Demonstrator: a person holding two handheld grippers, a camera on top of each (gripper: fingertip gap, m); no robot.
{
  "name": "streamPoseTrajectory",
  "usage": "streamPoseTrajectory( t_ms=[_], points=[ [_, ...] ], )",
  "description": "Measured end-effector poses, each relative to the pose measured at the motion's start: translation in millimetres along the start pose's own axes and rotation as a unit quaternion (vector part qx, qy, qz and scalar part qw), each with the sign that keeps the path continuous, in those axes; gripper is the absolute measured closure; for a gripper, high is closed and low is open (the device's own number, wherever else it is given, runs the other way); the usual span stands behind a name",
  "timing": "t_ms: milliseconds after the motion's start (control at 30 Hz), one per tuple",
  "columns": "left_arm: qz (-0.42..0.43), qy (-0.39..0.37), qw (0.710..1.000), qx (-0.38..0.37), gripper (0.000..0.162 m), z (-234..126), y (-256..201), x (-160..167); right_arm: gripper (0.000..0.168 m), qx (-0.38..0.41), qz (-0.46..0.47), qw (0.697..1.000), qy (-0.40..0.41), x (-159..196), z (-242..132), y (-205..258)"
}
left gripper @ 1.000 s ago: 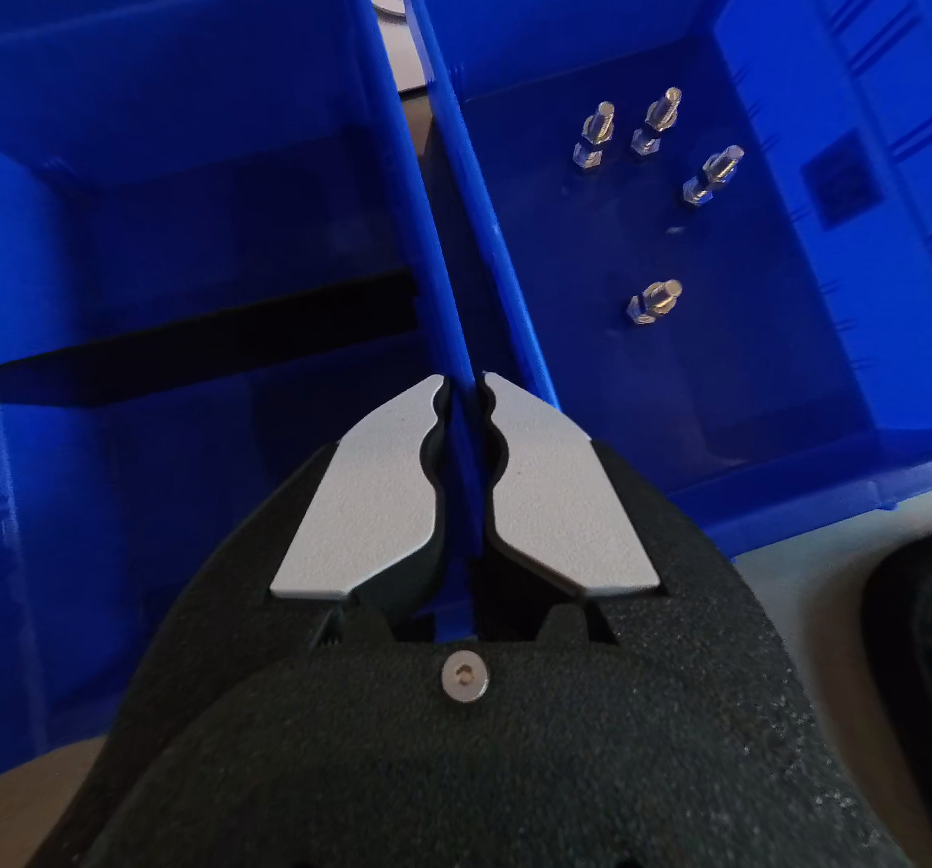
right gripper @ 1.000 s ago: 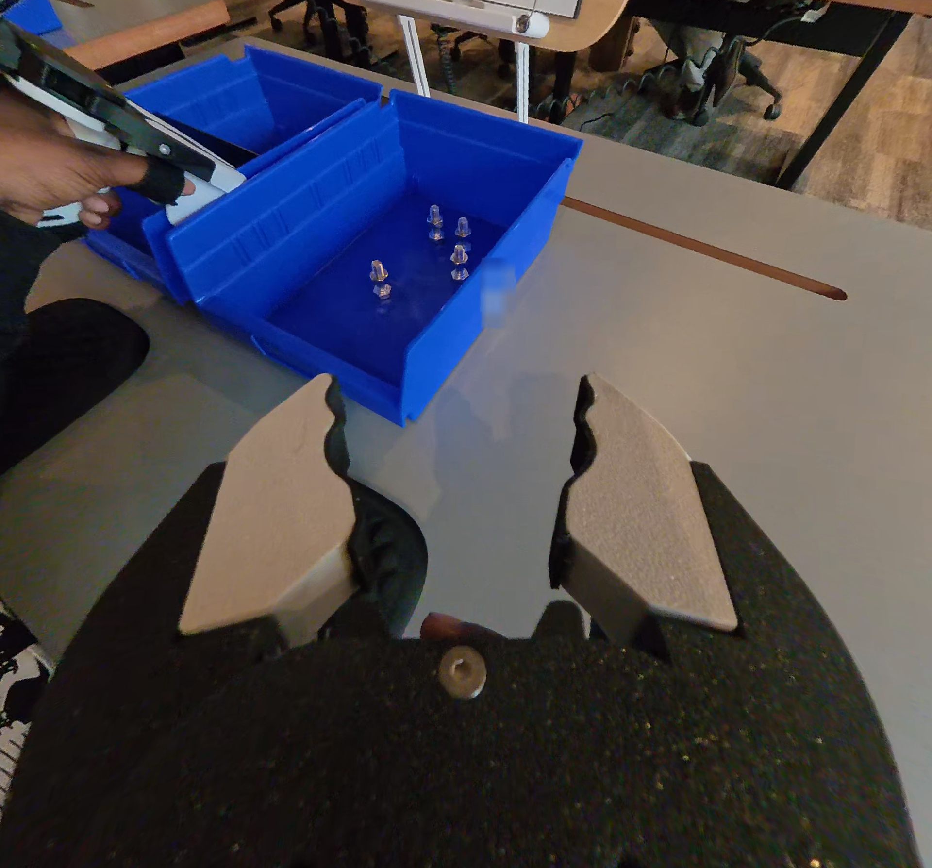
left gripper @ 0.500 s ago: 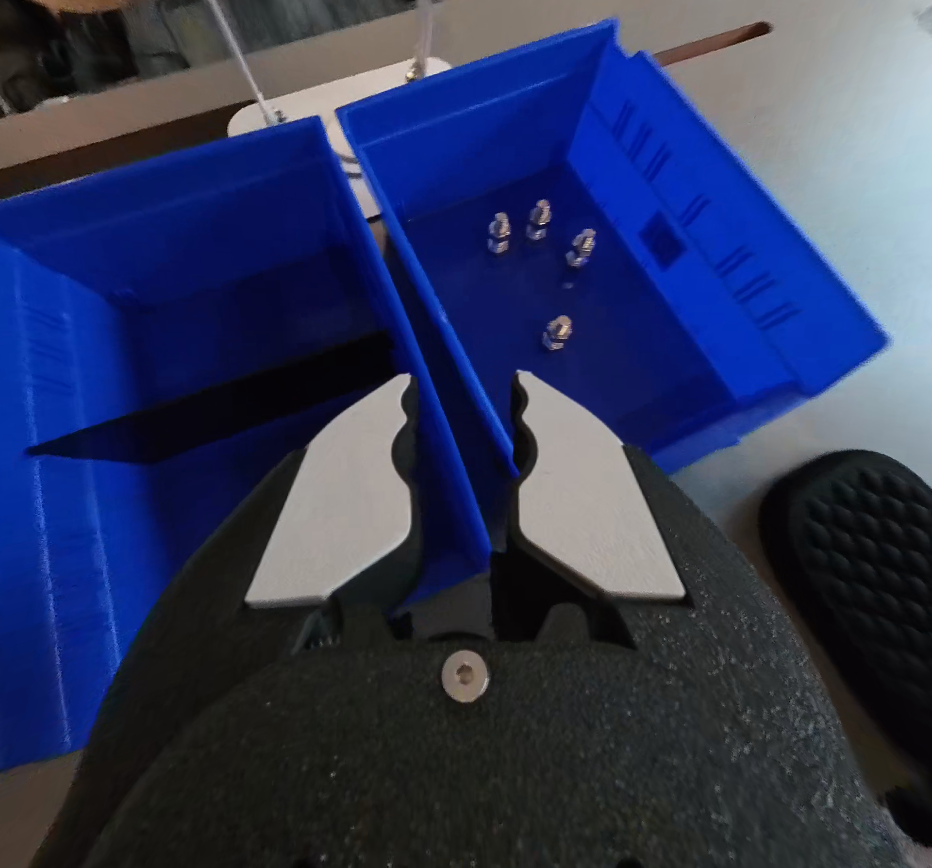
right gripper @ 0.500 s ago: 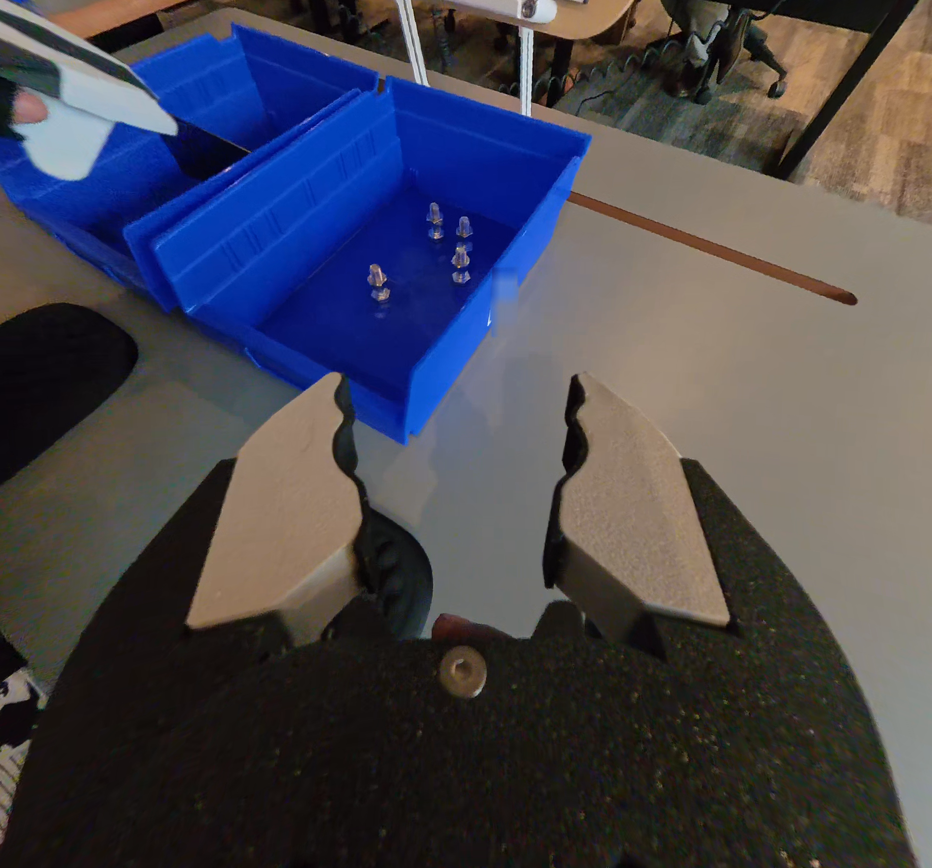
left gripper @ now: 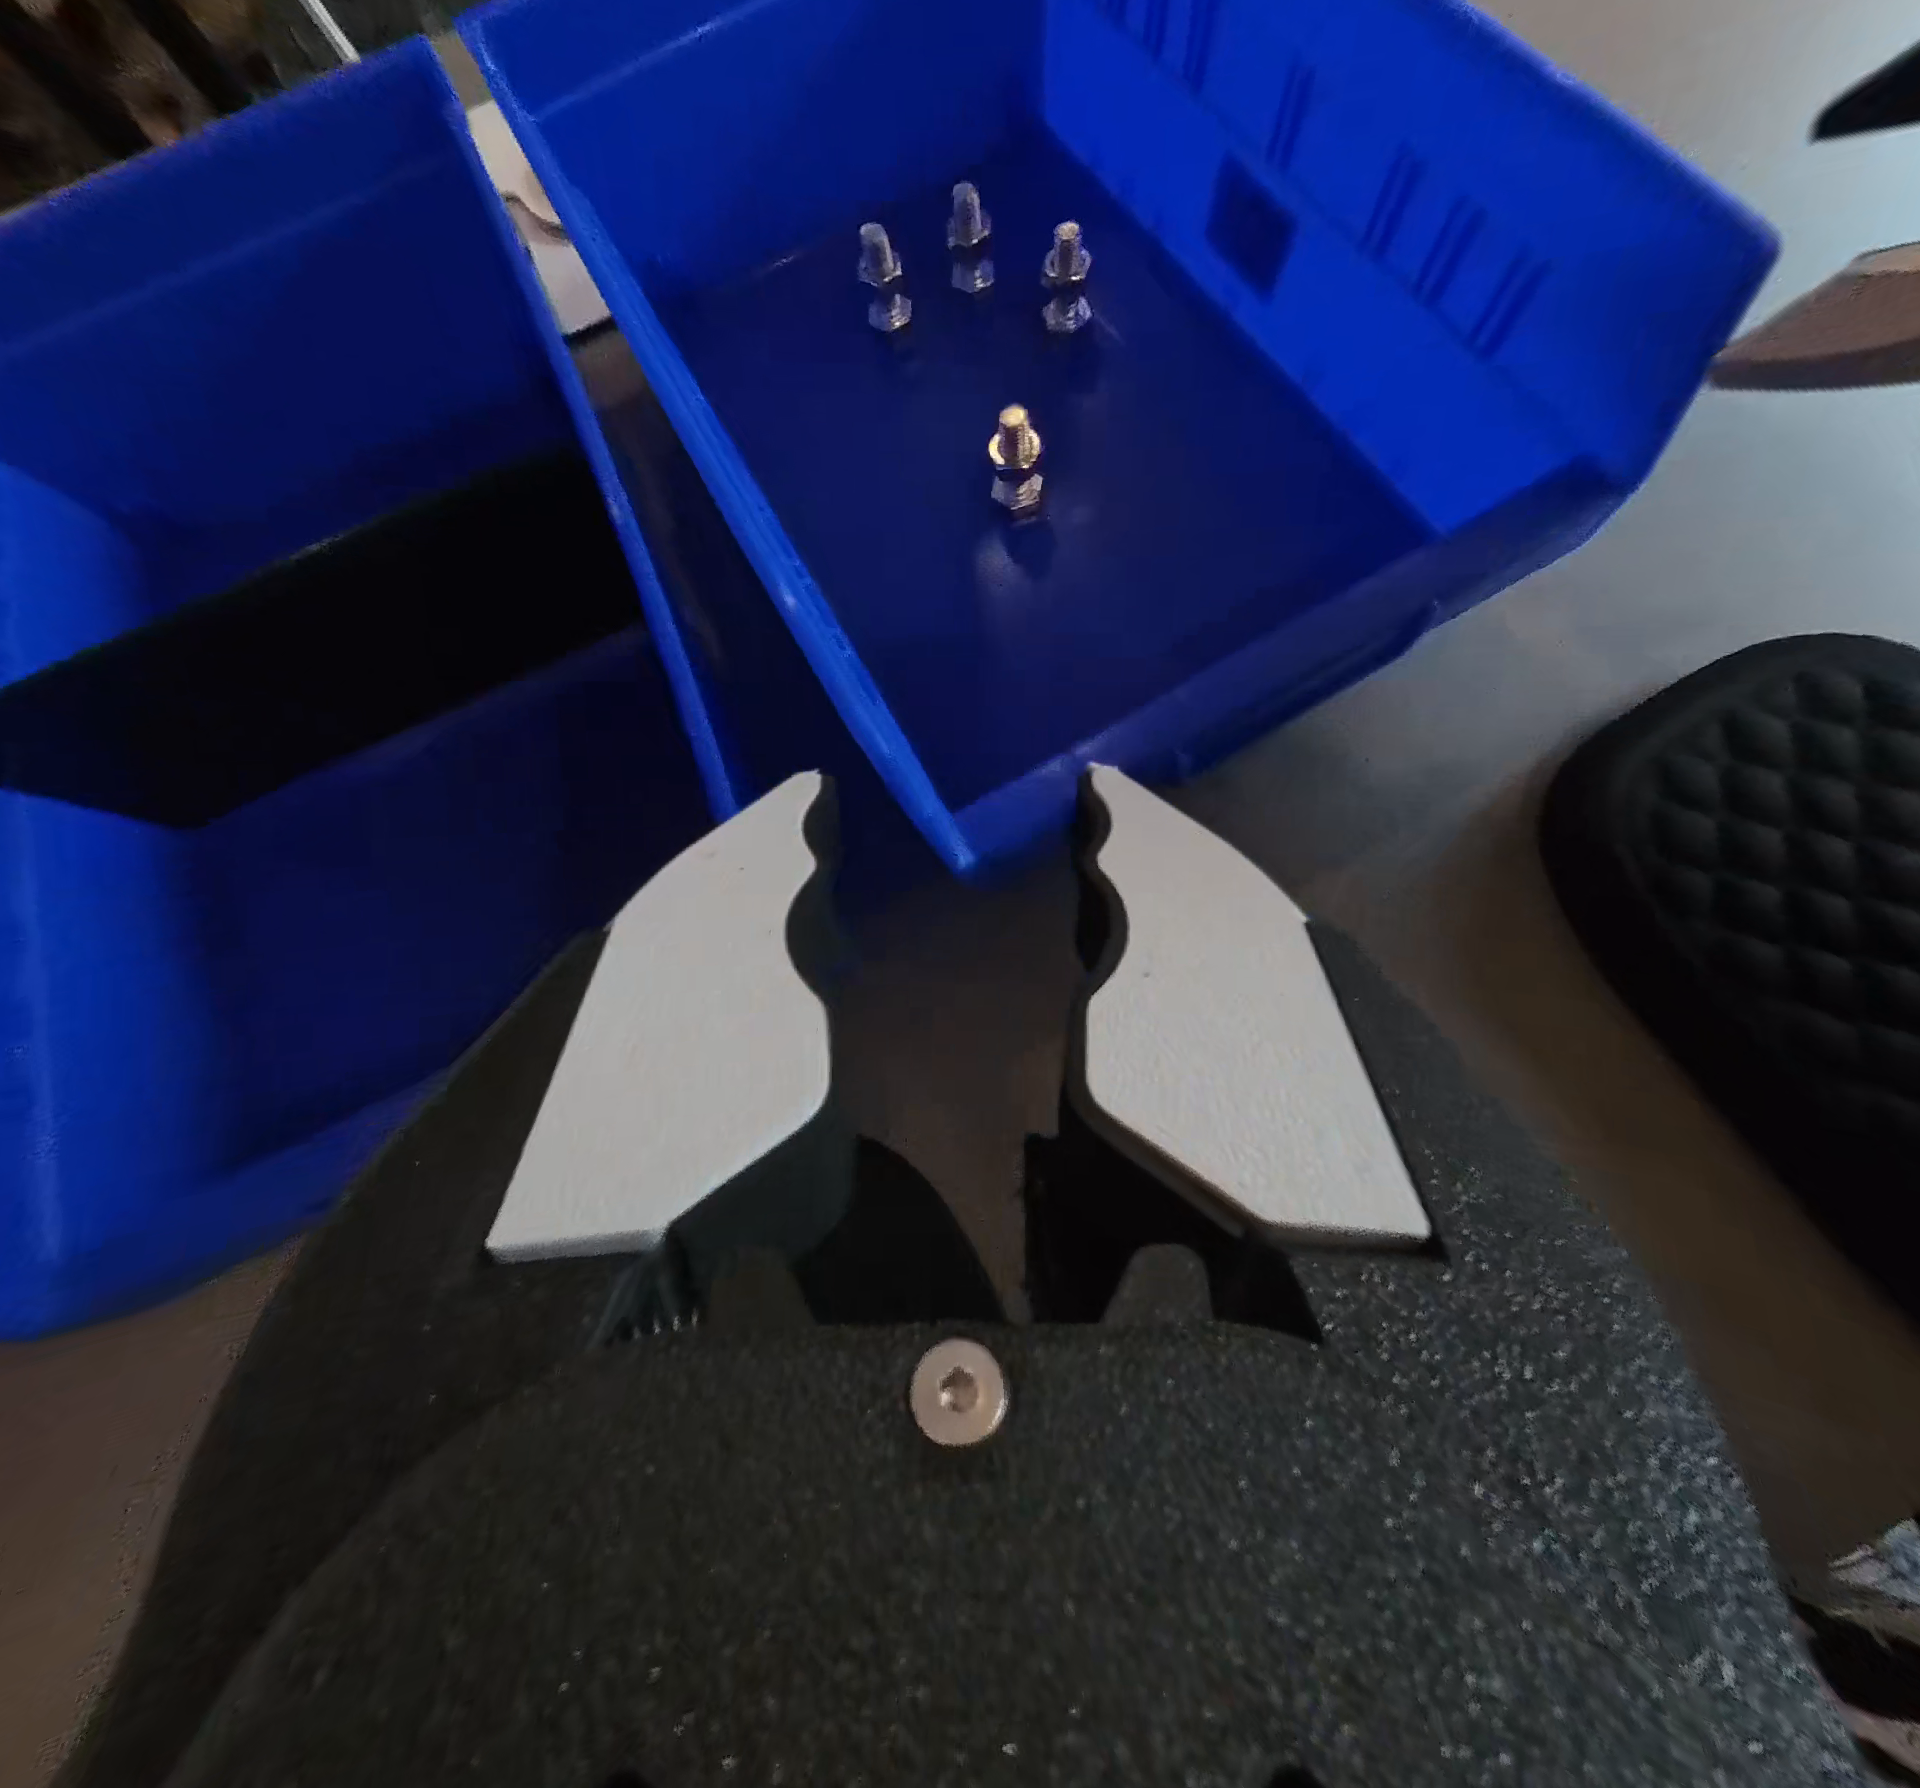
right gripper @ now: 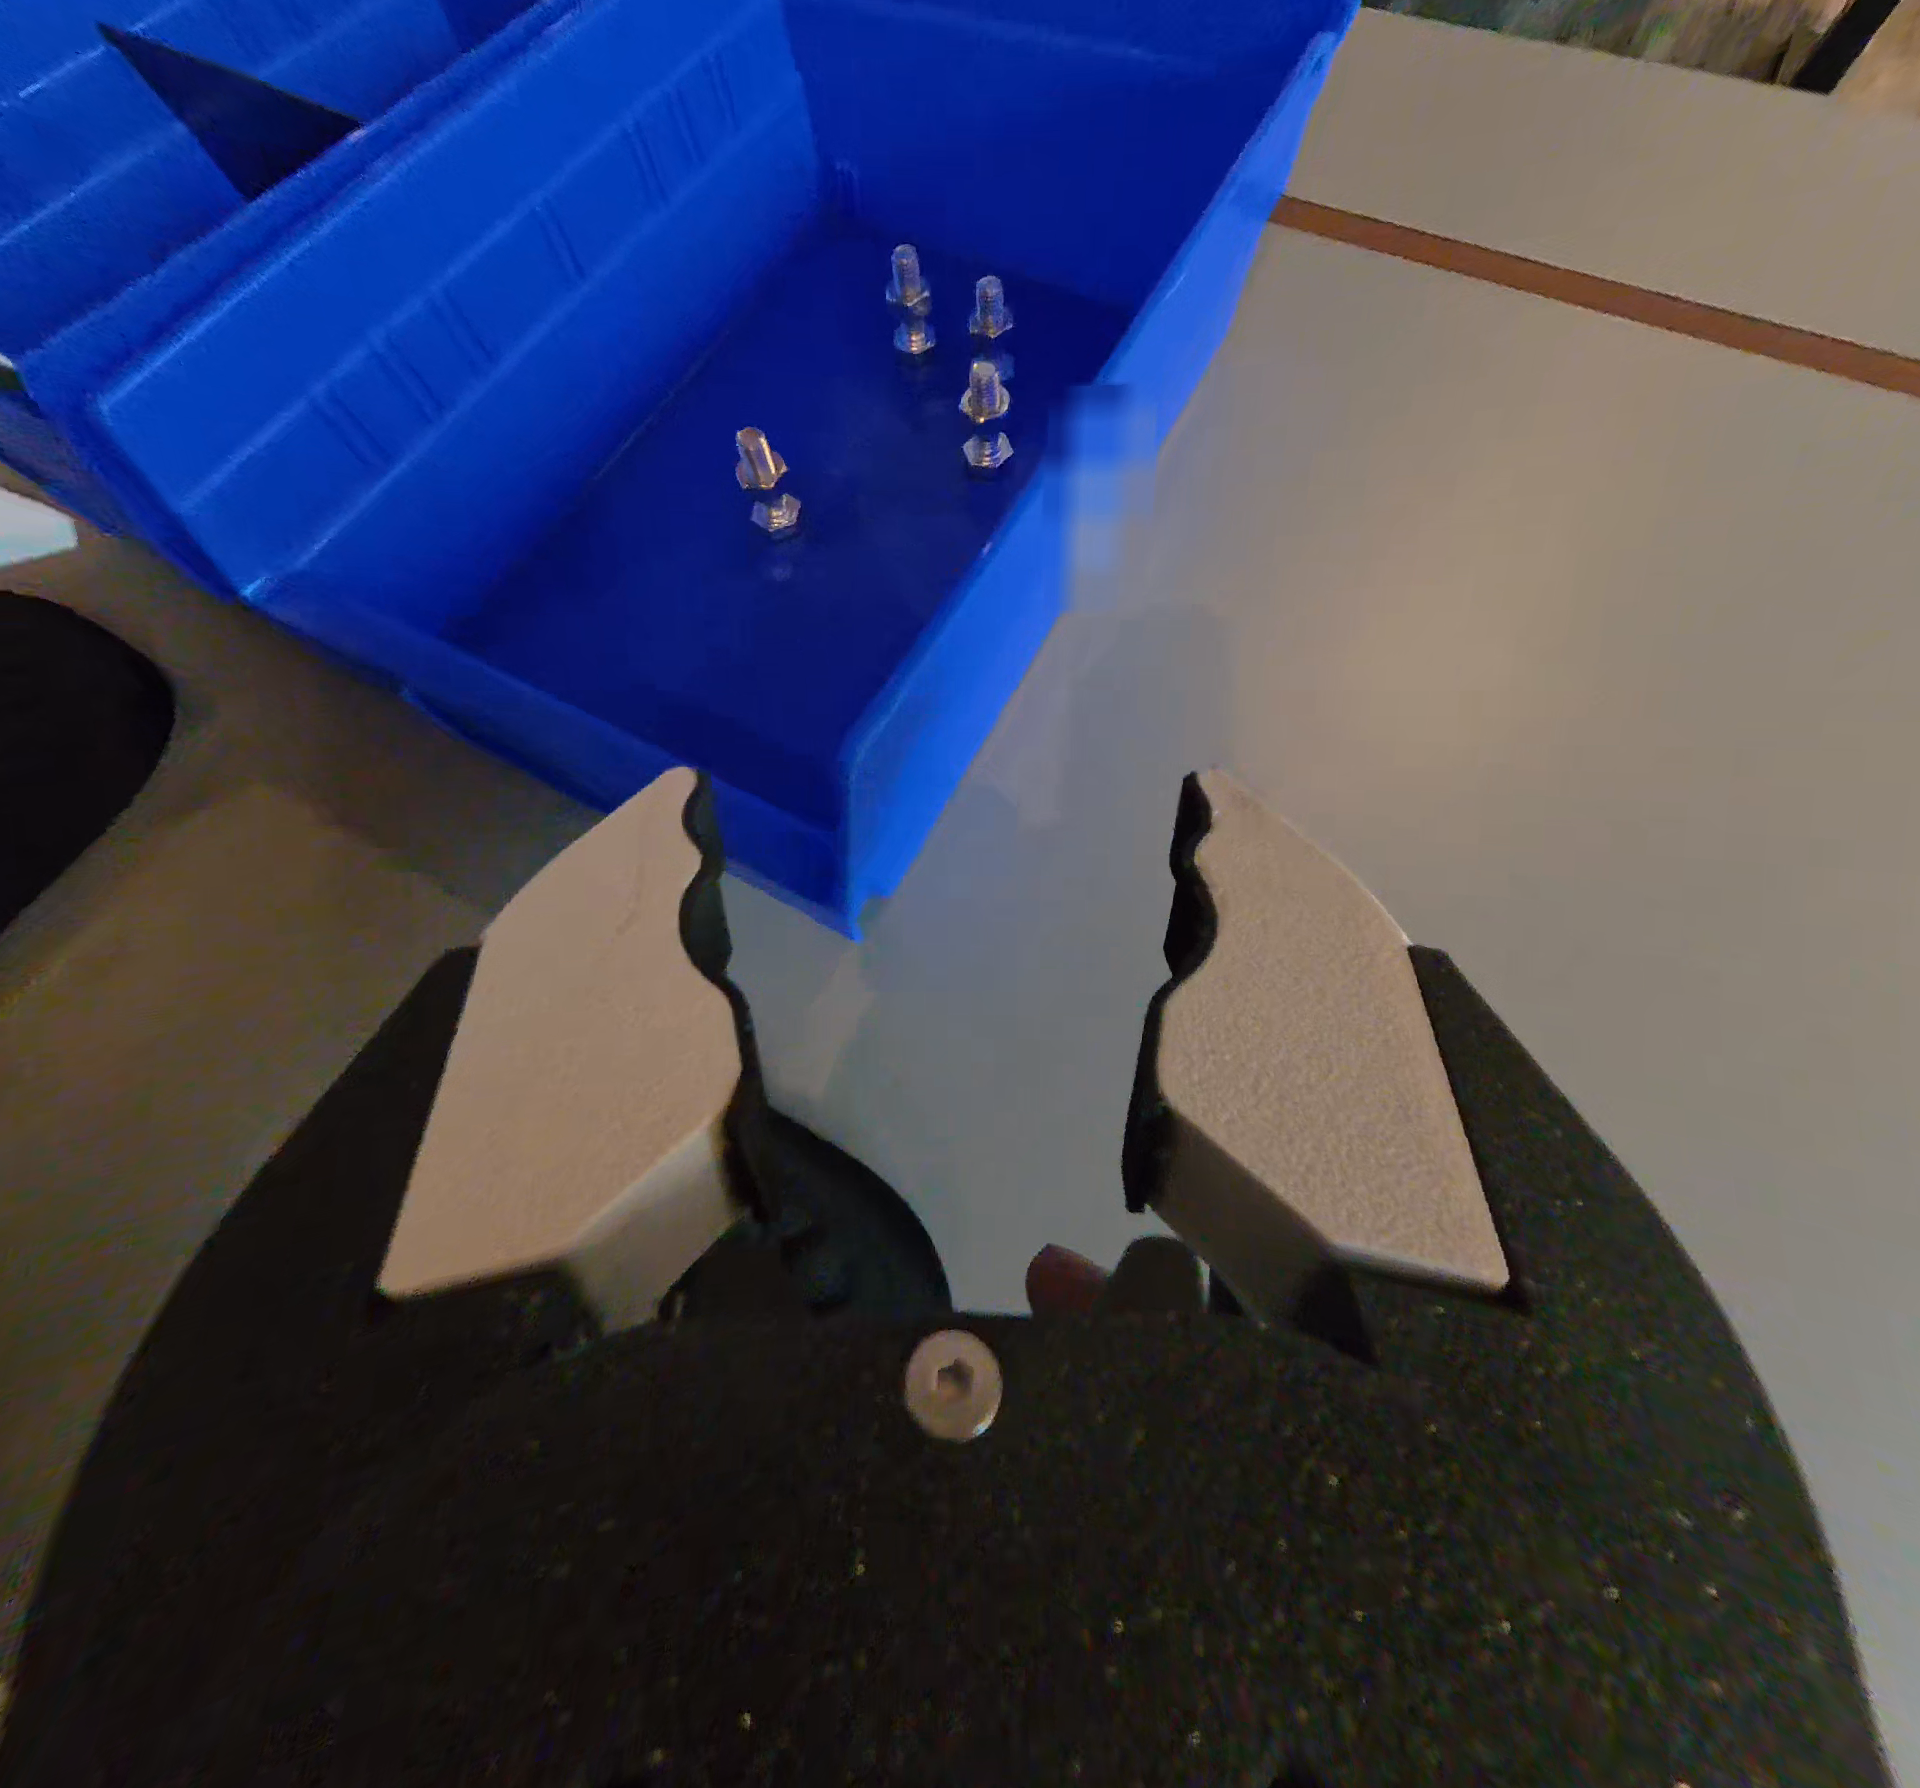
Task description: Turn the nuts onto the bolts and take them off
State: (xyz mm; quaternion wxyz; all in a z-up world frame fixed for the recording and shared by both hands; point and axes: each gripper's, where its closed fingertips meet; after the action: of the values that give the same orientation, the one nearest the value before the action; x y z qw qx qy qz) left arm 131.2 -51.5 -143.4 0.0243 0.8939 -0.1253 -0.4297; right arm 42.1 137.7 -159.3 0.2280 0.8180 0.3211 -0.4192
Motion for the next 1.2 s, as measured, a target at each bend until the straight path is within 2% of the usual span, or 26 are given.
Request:
streamPoseTrajectory(
  t_ms=[333,400,567,700,833,900,1000,1200],
  points=[
    [-0.022,-0.018,0.999,-0.025,0.121,28,2,16,0.098,0.026,-0.022,0.999,0.011,13,28,5],
    [-0.027,-0.019,0.999,-0.024,0.127,35,3,17,0.102,0.027,-0.026,0.999,0.008,11,31,5],
    [-0.04,-0.03,0.999,-0.02,0.13,46,2,15,0.106,0.037,-0.031,0.999,0.023,13,41,3],
    [-0.035,-0.027,0.999,-0.029,0.131,52,4,15,0.115,0.048,-0.041,0.997,0.042,17,49,1],
    [0.014,-0.001,0.998,-0.063,0.142,55,8,23,0.125,0.061,-0.049,0.996,0.048,18,51,0],
    [0.024,-0.001,0.997,-0.073,0.15,55,9,23,0.134,0.065,-0.053,0.995,0.045,18,50,0],
    [0.01,-0.011,0.998,-0.061,0.153,57,7,22,0.152,0.066,-0.058,0.995,0.043,17,50,1],
    [0.028,-0.039,0.997,-0.06,0.153,54,3,14,0.157,0.081,-0.064,0.994,0.043,19,46,-3]
  ],
)
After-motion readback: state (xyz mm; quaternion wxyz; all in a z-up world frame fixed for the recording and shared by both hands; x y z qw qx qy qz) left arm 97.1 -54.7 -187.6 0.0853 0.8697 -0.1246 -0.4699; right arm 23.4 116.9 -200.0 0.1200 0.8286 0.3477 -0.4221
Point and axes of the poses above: each gripper's, where its closed fingertips meet, z out along the fingers, x out of its underside, y = z × x across the jaws, and after that the axes turned 2 degrees about z, right-handed
